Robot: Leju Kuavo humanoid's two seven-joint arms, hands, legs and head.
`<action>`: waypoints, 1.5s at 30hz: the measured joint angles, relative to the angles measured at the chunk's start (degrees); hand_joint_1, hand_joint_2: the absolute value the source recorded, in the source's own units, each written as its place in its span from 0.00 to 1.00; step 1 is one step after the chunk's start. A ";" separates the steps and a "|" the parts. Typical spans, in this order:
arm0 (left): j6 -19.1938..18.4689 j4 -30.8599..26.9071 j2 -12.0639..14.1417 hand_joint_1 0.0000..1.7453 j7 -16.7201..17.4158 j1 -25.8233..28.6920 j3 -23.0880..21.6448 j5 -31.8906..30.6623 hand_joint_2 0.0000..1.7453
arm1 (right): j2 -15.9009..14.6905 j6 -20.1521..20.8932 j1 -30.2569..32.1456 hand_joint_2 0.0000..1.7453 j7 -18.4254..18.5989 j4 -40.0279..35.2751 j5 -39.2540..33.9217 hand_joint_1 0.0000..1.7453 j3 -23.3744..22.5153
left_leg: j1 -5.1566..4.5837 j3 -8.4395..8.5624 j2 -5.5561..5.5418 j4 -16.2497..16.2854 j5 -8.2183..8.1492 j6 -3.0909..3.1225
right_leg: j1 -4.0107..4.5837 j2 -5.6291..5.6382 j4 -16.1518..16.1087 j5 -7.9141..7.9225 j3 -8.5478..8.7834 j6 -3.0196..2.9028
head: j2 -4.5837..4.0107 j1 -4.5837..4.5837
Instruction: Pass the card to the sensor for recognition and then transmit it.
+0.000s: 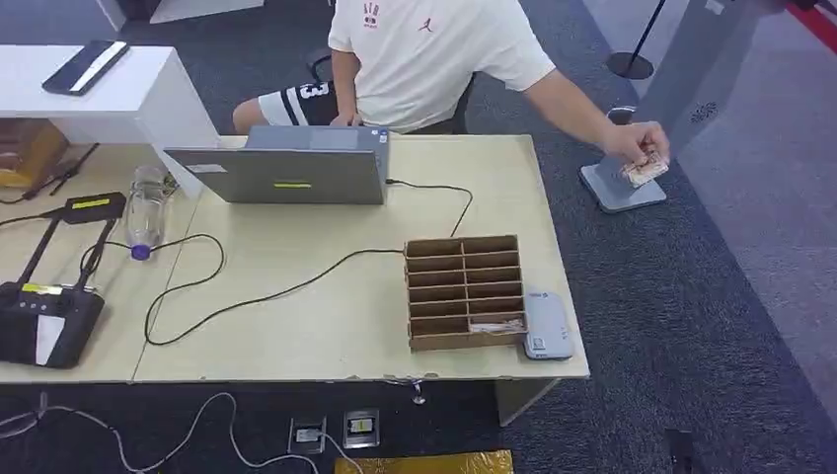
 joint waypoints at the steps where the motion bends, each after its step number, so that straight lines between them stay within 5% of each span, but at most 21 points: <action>1: 0.40 -0.02 0.26 0.00 -0.52 0.01 0.50 0.59 0.00 | -0.41 -2.01 -0.12 1.00 -2.10 -0.37 -6.49 0.00 -1.05 | -0.02 -0.04 -0.19 0.00 0.01 0.01 | -0.02 -0.16 0.00 -0.03 0.02 -0.03 | 0.00 0.00; 3: 1.64 0.04 0.35 0.00 -2.93 0.00 1.72 1.29 0.00 | -1.92 -4.79 -0.90 1.00 -7.78 -1.29 -17.48 0.00 -2.82 | -0.07 -0.07 -0.25 0.00 0.01 0.01 | -0.08 -0.21 0.00 -0.03 0.08 -0.03 | 0.00 0.00; 6: 2.38 0.13 -0.46 0.00 -5.94 -0.32 3.10 2.20 0.00 | -4.50 -6.65 -3.31 1.00 -12.25 -3.02 -23.24 0.00 -4.42 | -0.16 -0.02 0.02 -0.01 0.00 0.02 | -0.18 0.03 0.01 0.04 0.09 0.06 | 0.00 -0.02; 11: 2.45 5.81 -4.32 0.00 -23.52 -2.01 7.82 10.25 0.00 | -9.20 -7.26 -9.95 1.00 -15.97 -7.02 -31.31 0.00 -4.79 | -0.40 -0.01 0.07 0.01 0.11 0.22 | -0.40 0.04 0.00 0.16 0.04 0.19 | 0.00 0.00; 12: 2.45 6.34 -5.35 0.00 -24.16 -1.87 8.63 10.38 0.00 | -9.75 -7.81 -11.29 1.00 -15.05 -7.63 -32.14 0.00 -4.77 | -0.40 -0.02 0.04 0.01 0.11 0.23 | -0.40 0.02 0.00 0.16 0.08 0.19 | 0.00 0.07; 14: 2.43 6.54 -5.95 0.00 -21.92 -1.60 9.29 9.83 0.00 | -10.19 -8.82 -12.72 1.00 -12.62 -9.71 -37.90 0.00 -3.94 | -0.40 -0.03 0.01 0.02 0.12 0.24 | -0.39 -0.01 0.00 0.17 0.06 0.19 | 0.00 -0.02; 17: 2.21 6.64 -6.54 0.00 -13.83 -2.11 10.40 8.53 0.00 | -9.84 -14.04 -13.36 1.00 -9.51 -16.19 -54.73 0.00 1.34 | -0.38 -0.15 -0.26 0.01 0.16 0.28 | -0.38 -0.27 0.01 0.16 0.09 0.20 | 0.00 0.00; 21: 1.86 5.57 -3.17 0.00 -7.00 -2.14 11.06 7.71 0.00 | -9.90 -23.79 -14.28 1.00 -7.13 -27.51 -67.81 0.00 13.32 | -0.34 -0.13 0.06 0.00 0.15 0.26 | -0.34 0.02 0.12 0.17 0.03 0.18 | 0.00 -0.04; 26: 1.92 4.05 -1.99 0.00 -7.50 -2.25 12.34 7.76 0.00 | -8.51 -24.25 -17.87 1.00 -7.68 -40.52 -63.17 0.00 25.29 | -0.39 -0.06 -0.05 0.00 0.26 0.18 | -0.39 -0.05 0.29 0.17 -0.02 0.18 | 0.00 0.00; 38: 2.21 1.38 -1.14 0.00 -5.62 -1.48 13.33 5.00 0.00 | -3.56 -24.58 -22.64 1.00 -7.31 -60.31 -50.12 0.00 41.86 | -0.36 -0.21 -0.49 0.00 0.38 0.22 | -0.35 -0.43 0.30 0.16 -0.01 0.17 | 0.00 0.02; 45: 1.51 0.98 -0.57 0.00 -5.73 -1.23 13.33 2.57 0.00 | -2.80 -24.60 -23.45 1.00 -11.94 -68.38 -42.95 0.00 50.54 | -0.37 -0.22 -0.45 0.01 0.37 0.21 | -0.36 -0.39 0.30 0.16 -0.04 0.17 | 0.00 0.00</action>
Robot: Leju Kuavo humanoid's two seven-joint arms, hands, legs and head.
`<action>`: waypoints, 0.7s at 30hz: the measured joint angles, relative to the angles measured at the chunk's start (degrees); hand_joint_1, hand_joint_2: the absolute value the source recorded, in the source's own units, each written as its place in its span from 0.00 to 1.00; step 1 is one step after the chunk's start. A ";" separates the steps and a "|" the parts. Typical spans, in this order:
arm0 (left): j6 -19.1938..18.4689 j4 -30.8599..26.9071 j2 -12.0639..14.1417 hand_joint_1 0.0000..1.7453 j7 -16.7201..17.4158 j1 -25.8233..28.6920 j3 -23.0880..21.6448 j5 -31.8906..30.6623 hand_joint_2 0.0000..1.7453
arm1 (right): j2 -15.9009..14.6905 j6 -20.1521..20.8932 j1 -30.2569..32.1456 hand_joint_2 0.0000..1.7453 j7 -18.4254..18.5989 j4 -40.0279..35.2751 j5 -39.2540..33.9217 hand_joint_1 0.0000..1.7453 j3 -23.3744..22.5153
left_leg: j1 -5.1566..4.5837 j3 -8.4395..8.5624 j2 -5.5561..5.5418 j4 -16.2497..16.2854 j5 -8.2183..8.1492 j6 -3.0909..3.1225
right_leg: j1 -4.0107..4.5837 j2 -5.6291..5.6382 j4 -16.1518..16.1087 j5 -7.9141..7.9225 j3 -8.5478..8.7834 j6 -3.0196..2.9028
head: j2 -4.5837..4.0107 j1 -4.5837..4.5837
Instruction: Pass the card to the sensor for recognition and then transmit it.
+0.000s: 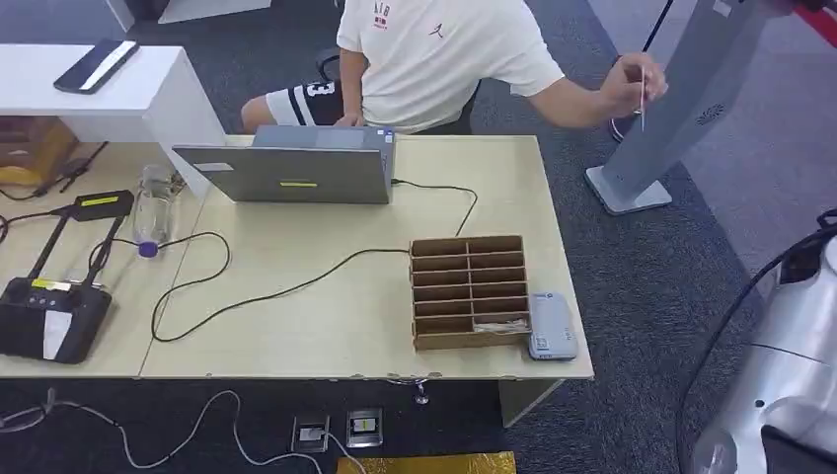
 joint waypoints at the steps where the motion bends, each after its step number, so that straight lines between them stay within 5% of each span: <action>1: 0.06 -0.26 0.06 0.00 -0.02 0.12 0.00 -0.78 0.00 | 0.00 0.00 -0.15 1.00 -0.29 -1.11 2.61 0.00 1.61 | 0.00 0.01 0.02 0.00 0.00 0.00 | 0.00 0.03 0.00 0.00 -0.02 0.00 | 0.00 -0.02; 6: -0.90 -1.55 0.87 0.00 -2.10 0.67 -0.24 -3.54 0.00 | -1.27 2.98 -1.40 1.00 -2.06 -4.47 17.21 0.00 9.26 | 0.01 0.04 0.07 0.00 0.00 0.00 | 0.01 0.04 0.00 0.00 -0.02 0.00 | 0.00 -0.02; 12: -2.99 -3.73 1.97 0.00 -5.40 1.39 -1.38 -5.61 0.00 | -3.76 15.17 -1.74 1.00 -3.00 -8.25 37.47 0.00 19.17 | 0.04 0.03 0.08 0.00 0.00 -0.01 | 0.04 0.07 0.00 0.00 -0.02 0.00 | 0.00 0.00; 21: -5.29 -5.03 3.52 0.00 -6.12 1.73 -4.72 -5.61 0.00 | -3.98 19.43 -3.01 1.00 -3.04 -8.16 45.63 0.00 31.54 | 0.06 -0.07 0.04 0.00 0.00 -0.01 | 0.05 0.03 -0.01 -0.01 -0.08 -0.01 | 0.00 0.02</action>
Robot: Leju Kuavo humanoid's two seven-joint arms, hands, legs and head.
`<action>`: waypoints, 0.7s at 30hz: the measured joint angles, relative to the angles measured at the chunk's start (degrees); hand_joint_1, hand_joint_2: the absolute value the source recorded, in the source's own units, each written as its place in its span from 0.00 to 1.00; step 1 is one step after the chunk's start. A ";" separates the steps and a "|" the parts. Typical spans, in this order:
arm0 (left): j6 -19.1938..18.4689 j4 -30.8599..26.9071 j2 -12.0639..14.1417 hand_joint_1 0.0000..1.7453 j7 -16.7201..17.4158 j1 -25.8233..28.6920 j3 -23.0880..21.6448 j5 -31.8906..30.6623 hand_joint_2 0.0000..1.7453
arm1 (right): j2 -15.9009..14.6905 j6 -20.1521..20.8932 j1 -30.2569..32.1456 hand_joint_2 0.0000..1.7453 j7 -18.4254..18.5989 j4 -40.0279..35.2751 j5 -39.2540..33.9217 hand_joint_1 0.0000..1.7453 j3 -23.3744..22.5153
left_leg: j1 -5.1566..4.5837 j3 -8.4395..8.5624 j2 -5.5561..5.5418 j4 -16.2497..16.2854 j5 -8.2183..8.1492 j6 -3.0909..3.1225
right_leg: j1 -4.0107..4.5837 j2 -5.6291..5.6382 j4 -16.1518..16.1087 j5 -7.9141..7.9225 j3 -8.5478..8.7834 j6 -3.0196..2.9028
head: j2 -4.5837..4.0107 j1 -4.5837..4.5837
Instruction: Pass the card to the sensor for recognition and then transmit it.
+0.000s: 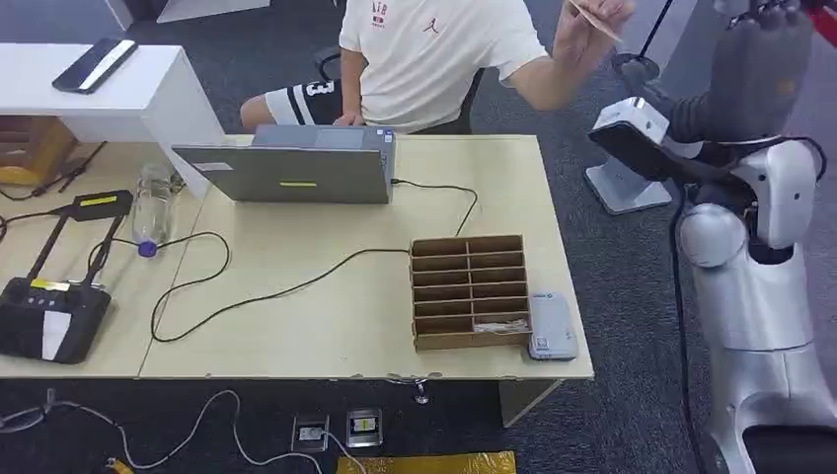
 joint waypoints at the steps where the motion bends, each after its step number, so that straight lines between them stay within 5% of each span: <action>1: 0.68 -0.48 0.24 0.00 -0.92 0.08 -0.70 -0.07 0.00 | 0.00 0.26 -0.02 1.00 -0.20 0.13 0.24 0.00 1.55 | 0.00 -0.01 0.01 0.00 0.00 0.00 | 0.00 0.01 0.00 0.00 0.00 -0.01 | 0.00 -0.02; 7: 5.75 -11.95 4.11 0.00 -6.37 4.60 -5.78 2.65 0.00 | 1.31 0.92 -2.09 1.00 -1.68 3.65 -0.46 0.00 7.66 | 0.06 -0.04 0.06 0.00 0.00 -0.01 | 0.07 0.07 0.00 -0.02 -0.09 -0.03 | 0.00 0.05; 10: 6.06 -22.80 6.54 0.00 -10.17 8.37 -6.81 -9.25 0.00 | 1.68 2.32 -2.91 1.00 -2.16 5.20 -2.34 0.00 10.04 | 0.09 0.01 0.06 0.03 -0.01 -0.01 | 0.09 0.06 -0.05 -0.03 -0.10 -0.05 | 0.00 -0.06; 12: 6.06 -30.07 2.13 0.00 -9.64 11.76 -2.46 -28.01 0.00 | 1.71 3.50 -2.34 1.00 -2.08 5.25 -3.04 0.00 10.87 | -0.10 -0.01 0.10 0.02 -0.01 0.00 | -0.08 0.10 -0.05 -0.03 -0.11 -0.04 | 0.00 -0.06; 14: 6.10 -34.48 -5.50 0.00 -6.84 13.14 3.24 -38.29 0.00 | 1.68 4.53 -2.23 1.00 -1.48 5.31 -3.06 0.00 11.31 | -0.32 -0.03 0.07 -0.01 -0.01 0.01 | -0.32 0.07 -0.04 -0.01 -0.08 -0.02 | 0.00 -0.02; 17: 6.23 -37.16 -11.52 0.00 -6.86 14.44 6.97 -34.71 0.00 | 1.60 5.20 -2.12 1.00 -0.92 5.59 -3.06 0.00 12.40 | 0.16 -0.16 0.17 0.18 -0.08 0.05 | 0.13 0.16 -0.31 0.06 0.01 0.03 | 0.00 0.26; 21: 6.23 -37.75 -12.39 0.00 -8.33 14.62 11.15 -32.30 0.00 | 1.20 5.66 -1.11 1.00 0.04 5.59 -3.06 0.00 12.57 | 0.17 -0.16 0.15 0.22 -0.10 0.04 | 0.15 0.19 -0.39 0.15 -0.02 0.08 | 0.00 0.24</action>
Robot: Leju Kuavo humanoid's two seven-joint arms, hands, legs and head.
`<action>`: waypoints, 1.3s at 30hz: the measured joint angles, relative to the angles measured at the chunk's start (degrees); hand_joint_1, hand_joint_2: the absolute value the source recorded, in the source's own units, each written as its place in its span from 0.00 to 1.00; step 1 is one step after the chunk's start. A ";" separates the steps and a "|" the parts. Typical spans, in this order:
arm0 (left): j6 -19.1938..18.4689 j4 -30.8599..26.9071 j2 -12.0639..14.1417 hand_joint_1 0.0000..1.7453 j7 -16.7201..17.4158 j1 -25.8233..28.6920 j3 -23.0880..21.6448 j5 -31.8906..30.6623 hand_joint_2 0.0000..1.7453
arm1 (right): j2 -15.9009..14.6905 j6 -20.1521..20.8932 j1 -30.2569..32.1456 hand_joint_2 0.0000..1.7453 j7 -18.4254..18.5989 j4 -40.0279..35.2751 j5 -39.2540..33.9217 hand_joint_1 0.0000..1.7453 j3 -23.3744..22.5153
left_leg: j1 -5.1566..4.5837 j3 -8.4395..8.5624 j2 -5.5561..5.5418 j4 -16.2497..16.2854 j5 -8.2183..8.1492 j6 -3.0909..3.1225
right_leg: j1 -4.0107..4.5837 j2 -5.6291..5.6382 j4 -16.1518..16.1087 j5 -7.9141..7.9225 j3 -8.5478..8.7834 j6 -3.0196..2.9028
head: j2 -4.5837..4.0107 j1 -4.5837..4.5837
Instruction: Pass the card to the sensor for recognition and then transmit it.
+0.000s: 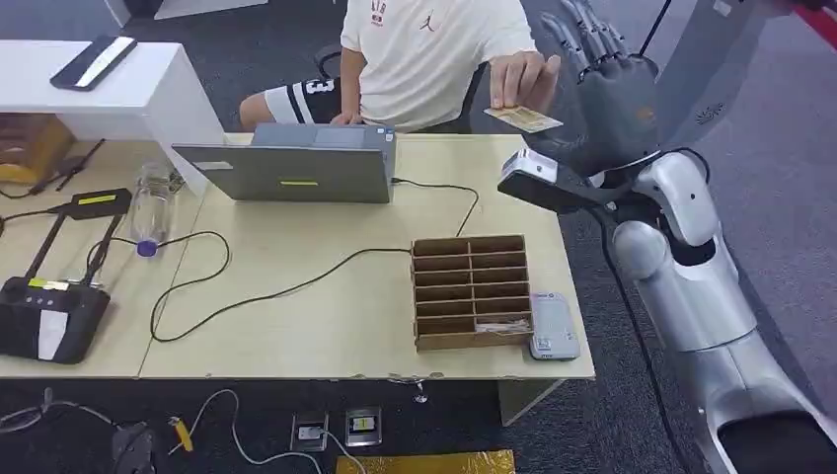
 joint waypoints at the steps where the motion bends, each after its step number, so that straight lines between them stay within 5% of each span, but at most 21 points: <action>1: 0.00 0.00 -0.44 0.00 -0.35 -0.01 0.79 0.20 0.00 | -0.07 0.07 0.29 1.00 0.11 0.00 0.02 0.00 0.00 | 0.00 0.00 -0.02 0.00 0.00 0.00 | 0.00 -0.04 0.01 -0.01 0.00 0.00 | 0.00 -0.13; 2: 0.00 0.02 -0.94 0.00 -0.50 -0.05 1.38 0.39 0.00 | -0.09 0.11 0.54 1.00 0.20 0.00 0.07 0.02 0.00 | 0.03 -0.01 -0.02 0.00 0.00 0.00 | 0.03 -0.04 0.02 -0.01 0.01 0.00 | 0.00 -0.13; 3: 0.00 0.13 -1.40 0.00 -0.57 -0.07 2.08 0.72 0.00 | -0.13 0.15 0.76 1.00 0.39 0.00 0.11 0.42 0.00 | 0.09 0.00 0.00 -0.01 0.00 0.00 | 0.09 -0.02 0.02 -0.01 0.02 0.00 | 0.00 -0.09; 4: 0.00 0.28 -1.94 0.00 -0.72 -0.15 2.83 1.22 0.00 | -0.24 0.15 0.99 1.00 0.61 -0.02 0.22 1.00 0.00 | 0.09 -0.01 0.00 -0.01 0.00 0.00 | 0.09 0.03 0.01 -0.01 0.02 0.00 | 0.00 -0.07; 14: 0.00 2.82 -3.80 0.00 -4.87 -2.13 7.93 2.66 0.00 | -1.09 1.46 2.43 1.00 1.53 -0.61 -0.98 1.00 -0.74 | 0.10 0.01 0.01 0.00 0.01 -0.02 | 0.10 0.05 0.02 0.00 0.03 -0.01 | 0.00 -0.09; 39: 0.00 6.06 -3.63 0.00 -14.10 -4.41 8.65 -4.00 0.00 | -1.38 3.65 2.50 1.00 2.05 -0.90 -3.61 1.00 -0.98 | 0.10 0.01 0.01 0.00 0.01 -0.02 | 0.09 0.04 0.02 0.00 0.02 -0.01 | 0.00 -0.11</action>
